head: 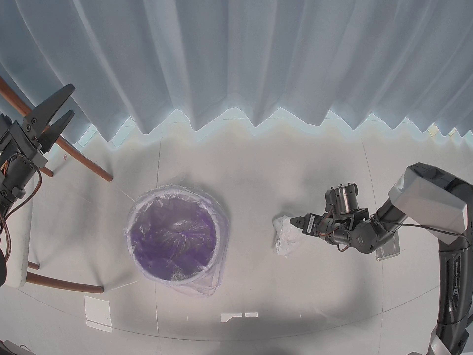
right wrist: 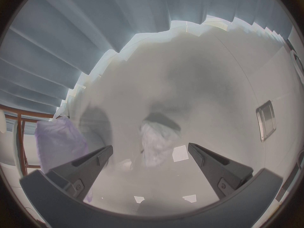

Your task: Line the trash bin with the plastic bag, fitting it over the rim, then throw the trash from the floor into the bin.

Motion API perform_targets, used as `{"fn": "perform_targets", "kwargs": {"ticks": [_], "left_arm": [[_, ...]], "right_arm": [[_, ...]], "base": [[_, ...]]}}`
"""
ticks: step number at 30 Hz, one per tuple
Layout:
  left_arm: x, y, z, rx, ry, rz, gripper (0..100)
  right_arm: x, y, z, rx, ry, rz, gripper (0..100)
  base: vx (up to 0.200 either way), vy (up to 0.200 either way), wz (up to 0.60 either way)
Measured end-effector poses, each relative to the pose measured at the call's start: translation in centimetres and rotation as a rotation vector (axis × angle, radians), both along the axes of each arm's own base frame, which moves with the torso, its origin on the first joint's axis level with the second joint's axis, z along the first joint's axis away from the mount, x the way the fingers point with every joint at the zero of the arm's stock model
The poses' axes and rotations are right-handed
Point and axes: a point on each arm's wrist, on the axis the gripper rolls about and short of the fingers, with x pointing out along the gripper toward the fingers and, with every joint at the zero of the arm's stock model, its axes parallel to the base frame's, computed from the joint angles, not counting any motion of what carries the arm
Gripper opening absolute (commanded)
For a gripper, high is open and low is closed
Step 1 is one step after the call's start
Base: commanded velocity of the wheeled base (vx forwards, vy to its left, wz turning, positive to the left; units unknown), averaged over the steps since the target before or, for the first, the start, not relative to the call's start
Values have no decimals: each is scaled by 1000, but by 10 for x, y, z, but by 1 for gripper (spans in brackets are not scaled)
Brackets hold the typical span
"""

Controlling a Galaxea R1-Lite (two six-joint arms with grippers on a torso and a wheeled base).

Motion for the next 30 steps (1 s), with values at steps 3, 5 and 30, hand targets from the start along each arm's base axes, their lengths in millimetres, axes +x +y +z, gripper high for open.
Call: {"fn": "perform_targets", "kwargs": {"ticks": [3,5,30], "left_arm": [[0,-1,2,-2,-11,-4,100],[0,-1,4,-1,-16,-9,100],[1,-2,2,15,-10,-36,100]], "right_arm": [[12,0,-10,-13,-10,-16,100],[19,1,-16,-17,-18,-22,100],[47,44,-58,-23,-52,13,100]], "base": [[0,0,0],[-100,-100,0],[-112,-112,0]]}}
